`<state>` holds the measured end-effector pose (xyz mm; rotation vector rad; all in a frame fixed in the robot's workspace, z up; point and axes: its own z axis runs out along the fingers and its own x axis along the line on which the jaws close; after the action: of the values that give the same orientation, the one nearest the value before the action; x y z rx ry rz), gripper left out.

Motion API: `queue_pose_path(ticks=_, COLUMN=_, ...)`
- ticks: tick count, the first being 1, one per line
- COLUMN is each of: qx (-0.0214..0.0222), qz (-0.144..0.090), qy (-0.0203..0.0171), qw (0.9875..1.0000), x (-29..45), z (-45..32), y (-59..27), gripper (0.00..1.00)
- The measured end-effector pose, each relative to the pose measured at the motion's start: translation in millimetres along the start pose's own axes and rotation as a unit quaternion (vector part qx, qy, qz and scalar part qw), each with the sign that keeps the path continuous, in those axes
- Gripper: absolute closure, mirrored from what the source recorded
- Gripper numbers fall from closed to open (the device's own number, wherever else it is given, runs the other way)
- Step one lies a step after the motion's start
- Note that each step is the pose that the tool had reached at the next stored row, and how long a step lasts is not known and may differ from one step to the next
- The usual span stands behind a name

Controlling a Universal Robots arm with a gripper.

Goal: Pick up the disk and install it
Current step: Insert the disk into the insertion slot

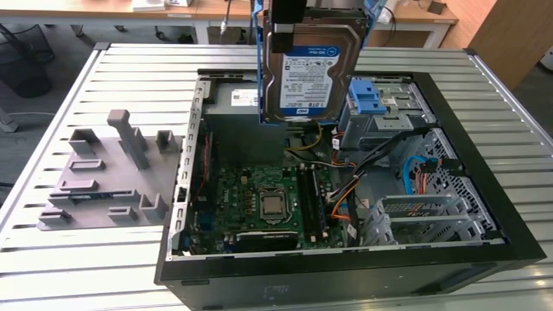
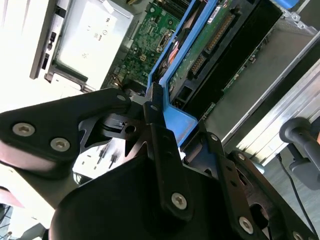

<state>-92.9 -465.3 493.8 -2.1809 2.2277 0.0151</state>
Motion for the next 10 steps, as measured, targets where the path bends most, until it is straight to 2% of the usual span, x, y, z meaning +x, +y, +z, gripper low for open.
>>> queue_pose_path(ticks=3, qx=-0.0019, qz=0.000, qy=0.0000, qw=1.0000, x=7.1, z=2.9, y=-0.3, gripper=0.64)
queue_pose_path(ticks=7, qx=-0.0066, qz=0.000, qy=-0.0003, qw=1.0000, x=11.5, z=5.5, y=-6.1, gripper=0.64)
queue_pose_path(ticks=10, qx=-0.0068, qz=0.000, qy=-0.0009, qw=1.0000, x=19.5, z=6.3, y=-7.1, gripper=0.64)
